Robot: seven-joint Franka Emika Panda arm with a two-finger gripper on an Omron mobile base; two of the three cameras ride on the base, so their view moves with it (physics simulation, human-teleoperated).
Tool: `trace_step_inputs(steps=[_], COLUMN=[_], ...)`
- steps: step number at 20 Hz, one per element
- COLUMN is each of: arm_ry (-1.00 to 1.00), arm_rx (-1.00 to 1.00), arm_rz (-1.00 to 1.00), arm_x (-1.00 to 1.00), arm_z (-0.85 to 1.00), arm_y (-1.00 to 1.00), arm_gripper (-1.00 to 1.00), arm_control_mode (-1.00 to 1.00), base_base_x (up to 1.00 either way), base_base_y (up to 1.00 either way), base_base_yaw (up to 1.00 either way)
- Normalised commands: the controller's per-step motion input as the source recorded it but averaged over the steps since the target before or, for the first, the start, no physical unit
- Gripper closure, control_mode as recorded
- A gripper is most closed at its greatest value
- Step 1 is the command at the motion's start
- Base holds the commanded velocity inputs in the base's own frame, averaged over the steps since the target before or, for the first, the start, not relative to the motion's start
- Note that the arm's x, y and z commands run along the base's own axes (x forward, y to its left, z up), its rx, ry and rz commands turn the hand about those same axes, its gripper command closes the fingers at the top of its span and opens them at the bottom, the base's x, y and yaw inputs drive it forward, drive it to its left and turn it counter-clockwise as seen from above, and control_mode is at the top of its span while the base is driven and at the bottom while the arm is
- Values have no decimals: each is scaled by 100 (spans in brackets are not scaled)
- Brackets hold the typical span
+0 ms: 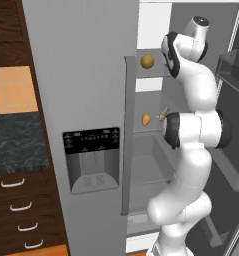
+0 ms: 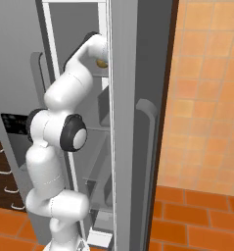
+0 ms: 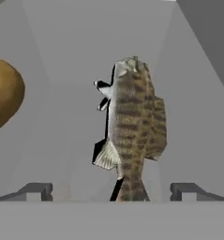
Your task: Place one potato and one fish in each tupperware on the nearby counter, to pack two identical lunches.
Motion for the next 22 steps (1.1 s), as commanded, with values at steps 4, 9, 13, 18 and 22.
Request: trace_step_inputs(steps=[4,9,13,18,22], arm_ry=[0,7,10,7,0], arm_rx=[0,0,1,0,0], arm_rz=[0,0,0,0,1], arm_x=[48,59,50,5,-22], arm_z=[0,-9,-31,-79,-99], arm_y=[-28,-8,0,0,2], arm_gripper=[-100,-100,-100,100,100], arm_control_mode=[-100,-100,-100,-100,-100], base_base_x=[0,0,0,0,0], base_base_y=[0,0,0,0,0], base_base_yaw=[0,0,0,0,0])
